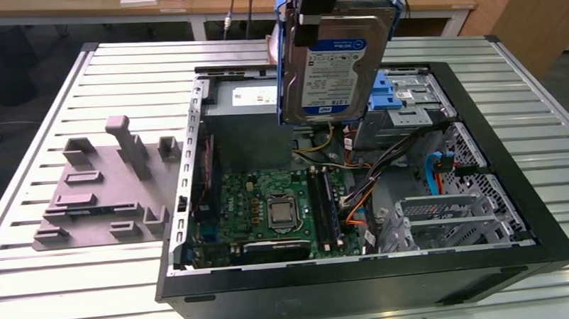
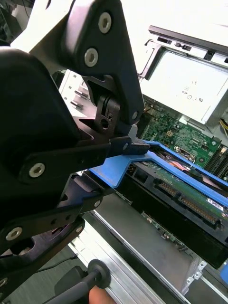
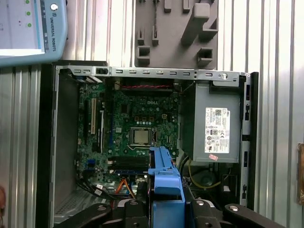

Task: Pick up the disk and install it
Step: 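Insert the disk into the insertion slot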

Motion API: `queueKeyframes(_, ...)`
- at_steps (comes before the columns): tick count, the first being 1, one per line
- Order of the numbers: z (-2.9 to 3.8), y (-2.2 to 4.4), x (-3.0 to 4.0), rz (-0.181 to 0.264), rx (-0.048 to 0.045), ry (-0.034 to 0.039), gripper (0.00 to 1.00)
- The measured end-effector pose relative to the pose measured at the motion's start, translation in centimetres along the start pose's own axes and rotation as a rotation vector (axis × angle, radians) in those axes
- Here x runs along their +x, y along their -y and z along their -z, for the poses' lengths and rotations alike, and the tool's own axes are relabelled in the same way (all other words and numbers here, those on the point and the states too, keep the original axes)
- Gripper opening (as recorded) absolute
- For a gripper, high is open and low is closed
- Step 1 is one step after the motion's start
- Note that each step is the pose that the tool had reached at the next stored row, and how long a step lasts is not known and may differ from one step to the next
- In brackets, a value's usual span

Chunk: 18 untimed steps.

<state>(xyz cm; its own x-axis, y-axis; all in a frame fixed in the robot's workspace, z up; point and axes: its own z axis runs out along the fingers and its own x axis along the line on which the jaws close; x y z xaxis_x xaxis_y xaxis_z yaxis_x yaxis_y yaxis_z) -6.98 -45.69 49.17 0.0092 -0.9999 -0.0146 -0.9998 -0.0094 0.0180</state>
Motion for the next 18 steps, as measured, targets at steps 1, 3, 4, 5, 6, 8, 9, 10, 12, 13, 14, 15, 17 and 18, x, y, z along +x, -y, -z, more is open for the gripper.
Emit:
queueKeyframes(1, 0.00, 0.00, 0.00, 0.000, 0.0000, -0.0001, 0.36)
queueKeyframes(3, 0.00, 0.01, 0.00, 0.000, 0.0000, 0.0000, 0.36)
queueKeyframes(4, 0.00, 0.02, 0.00, 0.000, 0.0000, 0.0000, 0.36)
queueKeyframes(5, 0.00, 0.02, 0.00, 0.000, 0.0000, 0.0000, 0.36)
queueKeyframes(6, 0.00, 0.02, 0.00, 0.000, 0.0000, 0.0000, 0.36)
queueKeyframes(8, 0.00, 0.03, 0.00, 0.000, 0.0000, 0.0000, 0.36)
queueKeyframes(9, 0.00, 0.04, 0.00, 0.000, 0.0001, 0.0000, 0.36)
queueKeyframes(10, 0.00, 0.04, 0.00, 0.000, 0.0010, 0.0000, 0.36)
queueKeyframes(12, 0.00, 0.00, 0.09, 0.000, 0.0070, -0.0002, 0.36)
queueKeyframes(13, -0.01, -0.01, 0.16, 0.000, 0.0089, -0.0002, 0.36)
queueKeyframes(14, -0.03, -0.02, 0.24, 0.000, 0.0093, -0.0001, 0.36)
queueKeyframes(15, -0.07, -0.02, 0.35, 0.000, 0.0094, -0.0001, 0.36)
queueKeyframes(17, -0.18, -0.02, 0.87, 0.000, 0.0094, -0.0001, 0.36)
queueKeyframes(18, -0.25, -0.02, 1.23, 0.000, 0.0094, 0.0000, 0.36)
